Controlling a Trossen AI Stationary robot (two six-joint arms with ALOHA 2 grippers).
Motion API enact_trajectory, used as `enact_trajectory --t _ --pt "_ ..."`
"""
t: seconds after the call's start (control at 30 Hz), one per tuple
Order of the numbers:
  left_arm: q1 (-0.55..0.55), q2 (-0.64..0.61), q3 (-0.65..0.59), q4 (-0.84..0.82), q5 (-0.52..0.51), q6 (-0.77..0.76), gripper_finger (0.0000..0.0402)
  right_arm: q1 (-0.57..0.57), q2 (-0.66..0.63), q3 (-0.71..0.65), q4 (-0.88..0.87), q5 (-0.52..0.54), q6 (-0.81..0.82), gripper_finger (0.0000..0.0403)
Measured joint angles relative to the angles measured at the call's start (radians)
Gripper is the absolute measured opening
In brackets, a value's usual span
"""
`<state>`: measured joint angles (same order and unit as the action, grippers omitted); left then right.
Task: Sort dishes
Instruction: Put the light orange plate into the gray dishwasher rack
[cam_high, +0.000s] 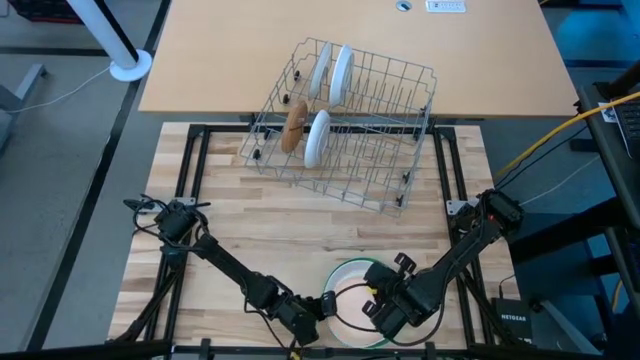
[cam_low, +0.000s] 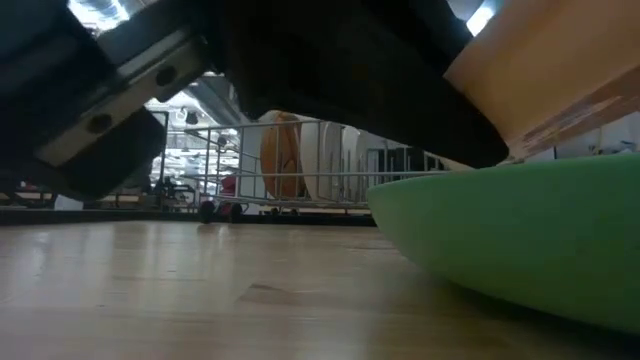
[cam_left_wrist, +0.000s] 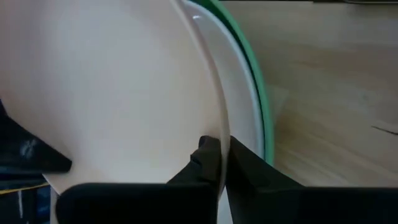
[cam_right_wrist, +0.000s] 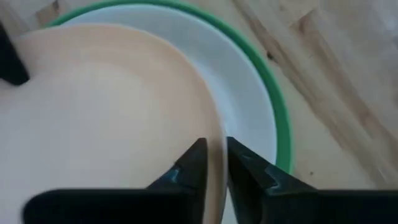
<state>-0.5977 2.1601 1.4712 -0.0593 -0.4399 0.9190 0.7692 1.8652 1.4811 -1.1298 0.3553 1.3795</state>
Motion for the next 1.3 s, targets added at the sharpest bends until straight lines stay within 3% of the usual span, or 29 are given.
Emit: enact_trajectory --t 0.17,0.3,0.47,0.67,0.97,1.3 --pt "-0.006 0.0 0.0 0.002 -0.003 -0.064 0.0002 0.0 0.0 0.0 0.0 -0.009 0.0 0.0119" --pt "-0.016 0.0 0.0 0.059 -0.005 -0.153 0.0001 0.001 -0.01 0.001 -0.014 -0.016 0.003 0.014" --pt "-0.02 0.0 0.0 0.15 -0.017 -0.265 0.0001 0.004 -0.036 0.094 -0.162 0.064 -0.001 0.0139" --pt "-0.02 -0.004 0.0 0.186 -0.021 -0.384 0.0001 0.004 -0.044 0.334 -0.435 0.233 -0.044 0.0139" --pt "-0.014 -0.042 0.0 0.277 -0.063 -0.574 0.0 0.004 -0.066 0.606 -0.441 0.449 -0.335 0.0138" --pt "0.06 -0.284 0.0 0.188 -0.114 -0.789 0.0 0.004 -0.135 0.793 -0.441 0.534 -0.559 0.0138"
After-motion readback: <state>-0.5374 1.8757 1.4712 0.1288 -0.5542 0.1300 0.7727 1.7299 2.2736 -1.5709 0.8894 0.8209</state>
